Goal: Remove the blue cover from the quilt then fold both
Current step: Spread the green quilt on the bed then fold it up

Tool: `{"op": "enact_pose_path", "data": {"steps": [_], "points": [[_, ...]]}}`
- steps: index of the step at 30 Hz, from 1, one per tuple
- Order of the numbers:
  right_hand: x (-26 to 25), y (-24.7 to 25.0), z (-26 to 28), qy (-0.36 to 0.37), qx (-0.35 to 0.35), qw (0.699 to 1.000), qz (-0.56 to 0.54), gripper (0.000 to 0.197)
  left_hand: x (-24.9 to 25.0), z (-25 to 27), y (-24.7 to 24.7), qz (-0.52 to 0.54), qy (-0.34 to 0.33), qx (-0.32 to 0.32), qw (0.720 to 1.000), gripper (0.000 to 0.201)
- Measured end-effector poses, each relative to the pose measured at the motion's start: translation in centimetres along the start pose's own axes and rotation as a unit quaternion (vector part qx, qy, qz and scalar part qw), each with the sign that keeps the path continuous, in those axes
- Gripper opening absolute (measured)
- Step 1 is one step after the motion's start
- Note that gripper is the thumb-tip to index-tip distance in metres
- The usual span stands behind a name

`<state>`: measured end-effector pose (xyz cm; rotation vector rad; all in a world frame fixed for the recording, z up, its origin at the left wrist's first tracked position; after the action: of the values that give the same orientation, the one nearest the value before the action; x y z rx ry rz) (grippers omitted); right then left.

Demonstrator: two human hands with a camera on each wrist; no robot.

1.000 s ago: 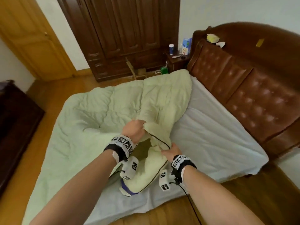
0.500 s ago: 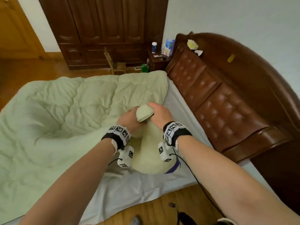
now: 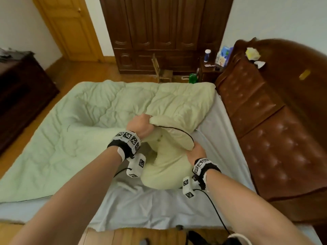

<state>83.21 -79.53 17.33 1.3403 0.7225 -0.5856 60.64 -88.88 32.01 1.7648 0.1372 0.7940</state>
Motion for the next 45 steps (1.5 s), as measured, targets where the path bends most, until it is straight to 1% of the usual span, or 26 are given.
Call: {"op": "enact_pose_path", "data": {"steps": [2, 4, 6, 8, 10, 11, 12, 14, 15, 16, 17, 19, 21, 22, 25, 27, 29, 30, 31, 33, 35, 38, 40, 42, 44, 45], "points": [[0.8, 3.3, -2.1, 0.008, 0.043, 0.999, 0.014, 0.022, 0.5, 1.5, -1.7, -0.053, 0.023, -0.020, 0.998, 0.021], [1.3, 8.1, -5.0, 0.032, 0.110, 0.993, 0.041, 0.019, 1.3, 2.9, -4.7, -0.083, 0.060, -0.071, 0.992, 0.038], [1.2, 13.4, -7.2, 0.104, 0.160, 0.978, 0.088, 0.025, 4.0, 4.6, -8.5, -0.131, 0.066, -0.143, 0.979, 0.060], [0.5, 17.6, -8.7, 0.192, 0.157, 0.962, 0.114, 0.034, 8.9, 5.3, -11.9, -0.167, 0.023, -0.177, 0.970, 0.081], [-0.7, 20.8, -8.8, 0.288, 0.120, 0.943, 0.116, 0.043, 15.4, 5.0, -14.3, -0.124, -0.023, -0.151, 0.980, 0.106], [-1.2, 22.1, -8.5, 0.337, 0.106, 0.929, 0.115, 0.045, 19.0, 4.7, -14.8, -0.093, -0.054, -0.117, 0.987, 0.110], [-1.3, 23.3, -7.8, 0.381, 0.100, 0.912, 0.116, 0.044, 22.6, 4.5, -15.0, -0.077, -0.089, -0.078, 0.990, 0.104], [-0.3, 25.9, -7.1, 0.424, 0.112, 0.893, 0.099, 0.041, 28.2, 4.0, -14.7, -0.062, -0.143, -0.007, 0.988, 0.057], [0.7, 27.3, -7.5, 0.407, 0.118, 0.903, 0.079, 0.040, 29.9, 3.6, -14.4, -0.066, -0.147, 0.011, 0.987, 0.035], [1.9, 28.6, -8.2, 0.368, 0.118, 0.921, 0.057, 0.039, 30.7, 3.3, -14.2, -0.065, -0.134, 0.017, 0.989, 0.024], [3.8, 29.4, -9.2, 0.317, 0.107, 0.941, 0.045, 0.042, 31.0, 2.9, -14.0, -0.049, -0.117, 0.017, 0.992, 0.021], [8.1, 29.4, -10.3, 0.205, 0.054, 0.975, 0.065, 0.070, 30.6, 2.6, -13.5, -0.005, -0.086, 0.007, 0.996, 0.020], [12.3, 27.4, -10.4, 0.112, -0.027, 0.988, 0.106, 0.101, 29.9, 2.6, -13.0, 0.034, -0.062, -0.001, 0.997, 0.021], [13.7, 25.6, -10.2, 0.081, -0.074, 0.986, 0.123, 0.107, 29.2, 2.7, -12.6, 0.049, -0.047, -0.002, 0.998, 0.020], [16.6, 19.8, -10.4, 0.036, -0.142, 0.965, 0.216, 0.084, 25.9, 3.7, -11.7, 0.065, -0.018, -0.011, 0.998, 0.017], [16.3, 17.4, -9.9, 0.012, -0.120, 0.970, 0.210, 0.060, 23.0, 4.4, -11.6, 0.065, 0.001, -0.031, 0.997, 0.018], [14.8, 17.5, -9.1, -0.018, -0.038, 0.988, 0.150, 0.030, 20.2, 4.9, -11.6, 0.056, 0.024, -0.054, 0.997, 0.016], [13.9, 18.5, -9.0, -0.025, 0.013, 0.992, 0.127, 0.019, 18.8, 5.0, -12.0, 0.048, 0.030, -0.065, 0.996, 0.011], [13.0, 20.0, -9.1, -0.020, 0.064, 0.991, 0.120, 0.012, 17.6, 5.1, -12.6, 0.036, 0.031, -0.077, 0.996, 0.019], [10.8, 24.1, -9.5, 0.010, 0.168, 0.975, 0.143, 0.009, 16.4, 6.0, -15.5, -0.004, 0.014, -0.157, 0.987, 0.056], [8.5, 27.9, -9.5, 0.064, 0.242, 0.952, 0.176, 0.009, 17.7, 7.4, -19.6, -0.031, -0.040, -0.266, 0.963, 0.075], [6.6, 31.3, -7.8, 0.167, 0.274, 0.921, 0.221, 0.017, 23.0, 9.5, -25.7, 0.017, -0.112, -0.369, 0.923, 0.087], [7.0, 33.3, -5.9, 0.212, 0.275, 0.910, 0.228, 0.025, 27.3, 10.5, -28.3, 0.042, -0.122, -0.395, 0.909, 0.101], [8.6, 35.9, -4.1, 0.227, 0.296, 0.894, 0.248, 0.029, 31.1, 11.2, -28.9, 0.055, -0.140, -0.353, 0.923, 0.107], [10.7, 38.5, -2.7, 0.236, 0.304, 0.880, 0.279, 0.032, 34.5, 11.1, -27.4, 0.085, -0.195, -0.200, 0.956, 0.110], [11.6, 39.4, -2.2, 0.233, 0.287, 0.886, 0.281, 0.034, 36.3, 11.6, -26.0, 0.101, -0.224, -0.130, 0.961, 0.113]]}}
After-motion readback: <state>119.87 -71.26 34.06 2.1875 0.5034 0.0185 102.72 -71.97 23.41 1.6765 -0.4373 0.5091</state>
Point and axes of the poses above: each hand's wrist, its own z-axis away from the middle knuckle, its own y-axis out of the back of the hand, x = y × z, the point moved 7 cm from there along -z, towards the middle knuckle, and after that the axes turned 12 degrees about x, right-handed, at the moved point
